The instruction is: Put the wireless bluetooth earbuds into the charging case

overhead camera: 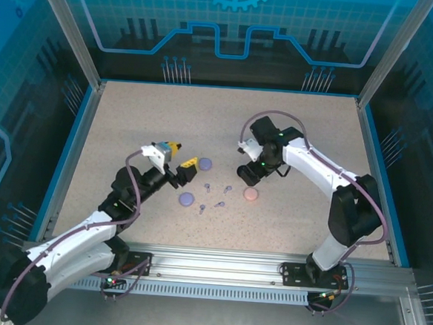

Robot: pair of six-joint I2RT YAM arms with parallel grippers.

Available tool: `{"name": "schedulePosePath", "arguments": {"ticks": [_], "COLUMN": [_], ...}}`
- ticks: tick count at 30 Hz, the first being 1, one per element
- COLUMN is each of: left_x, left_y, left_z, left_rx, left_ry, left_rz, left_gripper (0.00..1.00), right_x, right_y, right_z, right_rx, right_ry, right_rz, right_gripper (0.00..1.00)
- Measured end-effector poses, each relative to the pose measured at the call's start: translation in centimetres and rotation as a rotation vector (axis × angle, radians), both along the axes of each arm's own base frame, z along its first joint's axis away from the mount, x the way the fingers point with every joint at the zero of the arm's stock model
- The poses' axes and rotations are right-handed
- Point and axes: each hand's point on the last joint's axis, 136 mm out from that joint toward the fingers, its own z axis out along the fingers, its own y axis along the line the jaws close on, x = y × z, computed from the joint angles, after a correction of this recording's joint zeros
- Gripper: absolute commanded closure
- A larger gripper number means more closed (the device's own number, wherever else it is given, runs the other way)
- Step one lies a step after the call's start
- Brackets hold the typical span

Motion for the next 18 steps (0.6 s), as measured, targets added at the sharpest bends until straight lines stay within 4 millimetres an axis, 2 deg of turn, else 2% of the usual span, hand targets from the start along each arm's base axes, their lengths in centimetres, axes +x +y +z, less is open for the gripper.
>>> {"name": "schedulePosePath", "arguments": {"ticks": [3, 6, 11, 14, 18], "left_x": [1.6, 2.5, 3.2, 3.2, 3.0], "left_y": [2.9, 5.5, 8.9, 10.0, 10.6], "left_z": [-1.1, -2.6, -5.3, -6.3, -6.8], "left_rx": [-0.058, -0.108, -0.181, -0.213, -0.24], "left_ry": [0.086, 0.178, 0.325, 0.384, 0.416], "left_rz": [0.098, 0.182, 0.301, 0.342, 0.359], "left_gripper": [0.19, 0.17, 0.15, 0.15, 0.15], "right_x": [0.5, 2.0, 4.0, 4.5, 5.8], "right_y": [2.1, 4.5, 9.0, 11.5, 14.6], "right_z": [0.8, 1.1, -0.2, -1.6, -3.1], "right_rx": [0.009, 0.019, 0.077, 0.079, 0.074], "right_ry": [-0.034, -0.061, -0.059, -0.042, -0.047], "right_rz": [0.033, 0.024, -0.042, -0.017, 0.058], "right_gripper": [0.24, 0.23, 0.23, 0.21, 0.18]}}
